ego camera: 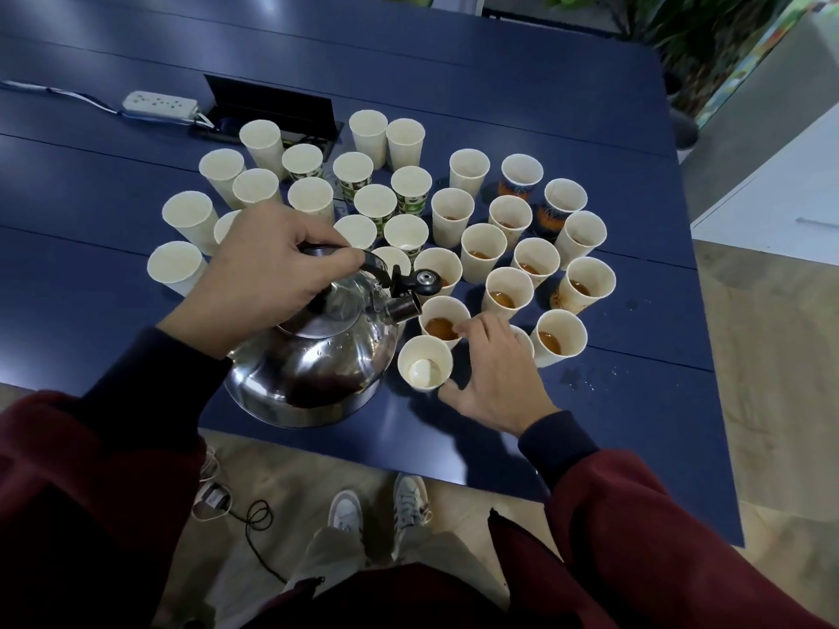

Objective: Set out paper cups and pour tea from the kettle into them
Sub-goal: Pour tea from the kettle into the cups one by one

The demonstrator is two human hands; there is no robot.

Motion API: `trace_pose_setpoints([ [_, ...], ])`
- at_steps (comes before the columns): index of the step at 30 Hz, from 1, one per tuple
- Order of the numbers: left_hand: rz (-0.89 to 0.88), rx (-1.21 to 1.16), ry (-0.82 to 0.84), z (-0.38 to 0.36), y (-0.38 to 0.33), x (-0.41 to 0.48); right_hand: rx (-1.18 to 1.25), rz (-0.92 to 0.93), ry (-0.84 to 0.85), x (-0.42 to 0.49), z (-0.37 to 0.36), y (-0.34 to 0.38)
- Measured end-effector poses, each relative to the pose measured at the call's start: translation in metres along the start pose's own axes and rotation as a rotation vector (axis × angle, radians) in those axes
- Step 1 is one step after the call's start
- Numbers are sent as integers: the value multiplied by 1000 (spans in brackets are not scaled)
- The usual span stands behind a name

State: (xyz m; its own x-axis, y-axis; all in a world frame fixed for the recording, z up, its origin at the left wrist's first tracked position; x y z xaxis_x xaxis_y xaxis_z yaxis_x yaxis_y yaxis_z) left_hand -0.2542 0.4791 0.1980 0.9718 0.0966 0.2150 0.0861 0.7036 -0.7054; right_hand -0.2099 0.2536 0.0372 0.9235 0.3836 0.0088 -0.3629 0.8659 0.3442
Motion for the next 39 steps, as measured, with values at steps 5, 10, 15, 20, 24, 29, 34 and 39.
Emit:
trace_pose_setpoints([
  [5,-13,-40,41,2,3,-14,0,-93,-31,-9,-15,14],
  [10,-34,-47,121,-3,3,-31,10,-163,-38,-14,-25,29],
  [15,-23,-18,88,-5,0,-46,73,-132,-96,-21,-26,35],
  [20,-16,-14,13,-6,-13,-54,110,-68,-86,-25,-25,26],
  [24,0,-6,-14,-9,-19,-64,77,-41,-44,-33,-26,18],
  [29,1,15,-20,-14,-24,-70,136,-28,8,-36,-28,11],
  [34,5,35,-7,-22,-26,-75,188,-38,69,-37,-26,6],
  [39,15,36,-3,-26,-27,-76,177,-24,98,-36,-27,5],
])
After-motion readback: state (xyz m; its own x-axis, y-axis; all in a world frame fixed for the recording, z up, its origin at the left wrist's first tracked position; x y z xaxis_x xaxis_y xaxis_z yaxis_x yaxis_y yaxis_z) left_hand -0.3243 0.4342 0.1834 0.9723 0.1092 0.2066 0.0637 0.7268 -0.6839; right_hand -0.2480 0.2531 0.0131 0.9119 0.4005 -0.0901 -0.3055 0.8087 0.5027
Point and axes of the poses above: each hand's wrist, its own x-axis towards the middle knuckle, its own z-axis out of the back of the hand, y = z × x, the point moved 7 cm from there along x, towards the middle knuckle, and after that the axes turned 13 degrees about -z, right-handed, at the moved point
